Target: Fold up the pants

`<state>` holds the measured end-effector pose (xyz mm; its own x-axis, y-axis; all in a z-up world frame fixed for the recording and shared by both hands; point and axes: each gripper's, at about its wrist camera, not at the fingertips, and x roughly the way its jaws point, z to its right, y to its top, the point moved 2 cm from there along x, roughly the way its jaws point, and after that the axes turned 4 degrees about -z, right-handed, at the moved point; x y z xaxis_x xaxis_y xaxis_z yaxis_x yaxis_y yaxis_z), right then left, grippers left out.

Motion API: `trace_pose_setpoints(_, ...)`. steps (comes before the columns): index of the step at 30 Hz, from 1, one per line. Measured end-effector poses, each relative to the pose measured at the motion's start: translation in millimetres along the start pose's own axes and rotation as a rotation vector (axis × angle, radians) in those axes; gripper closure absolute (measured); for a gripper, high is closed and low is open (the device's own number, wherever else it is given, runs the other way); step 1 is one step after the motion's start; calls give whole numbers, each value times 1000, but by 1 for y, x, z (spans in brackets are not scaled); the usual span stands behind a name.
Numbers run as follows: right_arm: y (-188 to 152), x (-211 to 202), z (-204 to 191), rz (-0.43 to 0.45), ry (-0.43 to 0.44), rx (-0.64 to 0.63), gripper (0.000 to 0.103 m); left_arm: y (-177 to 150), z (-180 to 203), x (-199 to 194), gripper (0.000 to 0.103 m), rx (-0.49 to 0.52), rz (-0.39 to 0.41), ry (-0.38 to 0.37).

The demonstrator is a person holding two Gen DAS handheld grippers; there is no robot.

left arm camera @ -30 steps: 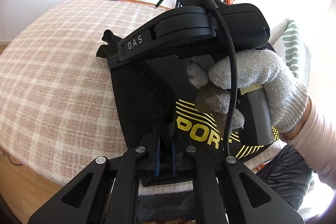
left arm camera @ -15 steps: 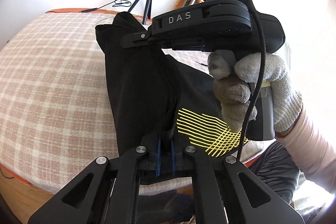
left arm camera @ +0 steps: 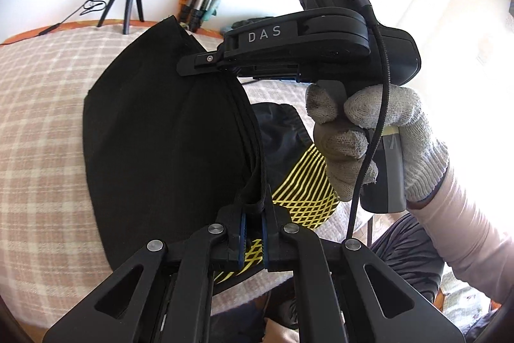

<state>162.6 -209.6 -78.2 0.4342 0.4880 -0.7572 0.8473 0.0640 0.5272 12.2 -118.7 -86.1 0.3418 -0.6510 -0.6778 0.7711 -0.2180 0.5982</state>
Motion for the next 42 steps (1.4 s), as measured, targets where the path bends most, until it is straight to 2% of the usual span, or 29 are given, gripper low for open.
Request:
trace_pose_setpoints(7,-24,-13,61,-19,-80,80,101,2,39,59,97,85,-103,-41)
trace_pose_setpoints(13,-35,-31,88,-6,-122,104,101,14,55,92,97,122,-138,-82)
trace_pose_setpoints(21,-49,-44,115,-9,-152,139,101,22,75,113,97,150,-164,-126)
trace_pose_setpoints(25,-51,-54,123,2,-169,149,101,36,80,127,97,157,-168,-141)
trace_pose_setpoints(28,-54,-57,130,2,-178,155,101,33,86,130,97,159,-187,-141)
trace_pose_setpoints(29,-55,-57,132,-1,-184,156,101,36,86,130,96,154,-200,-145)
trace_pose_setpoints(30,-56,-57,134,-2,-190,158,101,37,85,131,89,152,-210,-149)
trace_pose_setpoints(32,-58,-56,138,-4,-190,158,101,35,81,128,82,148,-226,-136)
trace_pose_setpoints(35,-62,-58,139,-3,-195,147,101,32,71,111,79,114,-232,-151)
trace_pose_setpoints(38,-66,-58,145,-3,-181,157,101,32,52,87,74,101,-183,-118)
trace_pose_setpoints(40,-67,-59,146,5,-145,144,101,34,33,73,74,100,-126,-20)
trace_pose_setpoints(42,-66,-59,149,2,-104,151,91,35,15,67,74,104,-111,73)
